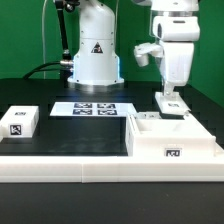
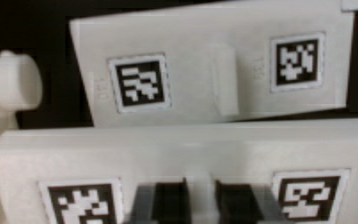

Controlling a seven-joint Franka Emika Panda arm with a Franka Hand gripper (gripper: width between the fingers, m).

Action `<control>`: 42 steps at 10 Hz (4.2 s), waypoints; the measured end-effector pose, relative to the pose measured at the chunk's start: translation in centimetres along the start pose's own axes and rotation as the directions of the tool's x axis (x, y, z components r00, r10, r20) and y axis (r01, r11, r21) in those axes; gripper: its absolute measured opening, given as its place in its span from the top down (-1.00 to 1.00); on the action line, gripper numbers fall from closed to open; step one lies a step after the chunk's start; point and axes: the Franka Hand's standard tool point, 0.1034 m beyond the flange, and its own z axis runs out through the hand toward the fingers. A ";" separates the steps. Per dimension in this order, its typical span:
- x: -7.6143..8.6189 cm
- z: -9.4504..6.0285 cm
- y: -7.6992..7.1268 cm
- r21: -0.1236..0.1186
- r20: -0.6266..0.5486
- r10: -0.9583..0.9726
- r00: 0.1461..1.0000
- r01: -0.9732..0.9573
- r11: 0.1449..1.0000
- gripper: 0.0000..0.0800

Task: Assemble cabinet

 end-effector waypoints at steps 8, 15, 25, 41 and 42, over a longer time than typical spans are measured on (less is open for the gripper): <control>-0.4 -0.2 1.3 -0.011 -0.009 0.031 0.999 -0.031 0.999 0.83; -0.6 0.0 1.8 -0.011 -0.012 0.039 0.999 -0.039 0.999 0.83; -0.5 -0.1 2.8 -0.016 -0.018 0.046 0.999 -0.047 0.999 0.83; -0.9 0.0 8.7 -0.043 -0.029 -0.020 0.999 0.018 0.999 0.82; -0.9 0.0 8.7 -0.043 -0.029 -0.020 0.999 0.018 0.999 0.82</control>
Offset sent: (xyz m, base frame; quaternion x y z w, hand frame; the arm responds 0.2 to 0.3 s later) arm 0.0000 0.0000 0.0000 0.0000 0.0000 0.0000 1.0000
